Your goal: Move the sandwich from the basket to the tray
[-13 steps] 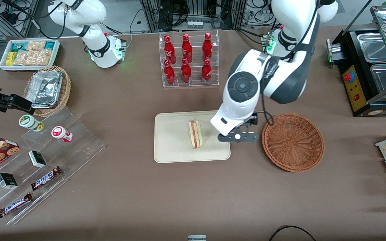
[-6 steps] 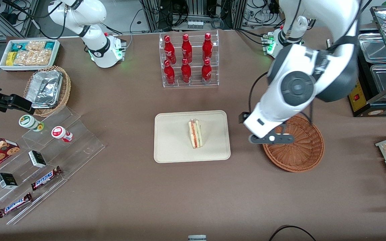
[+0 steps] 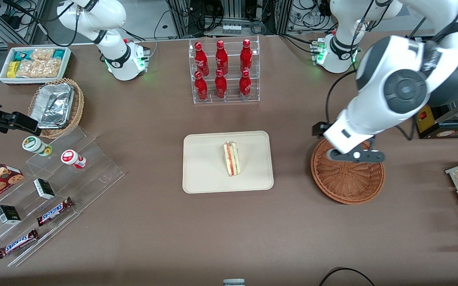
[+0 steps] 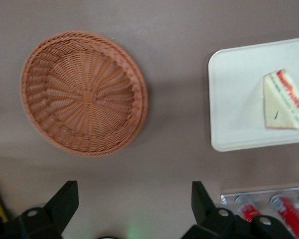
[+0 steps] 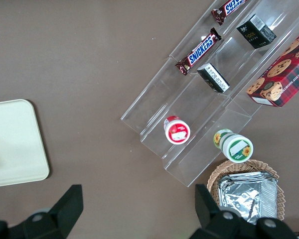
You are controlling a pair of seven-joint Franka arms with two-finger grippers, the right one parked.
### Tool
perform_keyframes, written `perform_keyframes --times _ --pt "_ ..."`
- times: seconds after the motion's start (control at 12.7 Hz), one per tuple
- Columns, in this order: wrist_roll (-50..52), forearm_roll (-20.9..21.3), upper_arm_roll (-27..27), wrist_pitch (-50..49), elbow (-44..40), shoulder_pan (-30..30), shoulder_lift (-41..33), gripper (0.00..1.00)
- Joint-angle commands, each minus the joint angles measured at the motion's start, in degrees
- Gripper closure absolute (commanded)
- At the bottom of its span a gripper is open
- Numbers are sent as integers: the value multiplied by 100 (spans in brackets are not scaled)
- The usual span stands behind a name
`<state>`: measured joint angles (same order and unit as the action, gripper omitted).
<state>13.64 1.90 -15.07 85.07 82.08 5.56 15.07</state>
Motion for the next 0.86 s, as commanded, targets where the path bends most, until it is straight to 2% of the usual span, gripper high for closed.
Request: perform_keyframes --times 0.0,0.39,0.79 --pt "-676 65 -76 -384 238 -441 -522 0" --pt "-1021 56 557 -798 255 -520 -1049 0" --pt "-1039 -23 514 -860 396 -951 -1270 0"
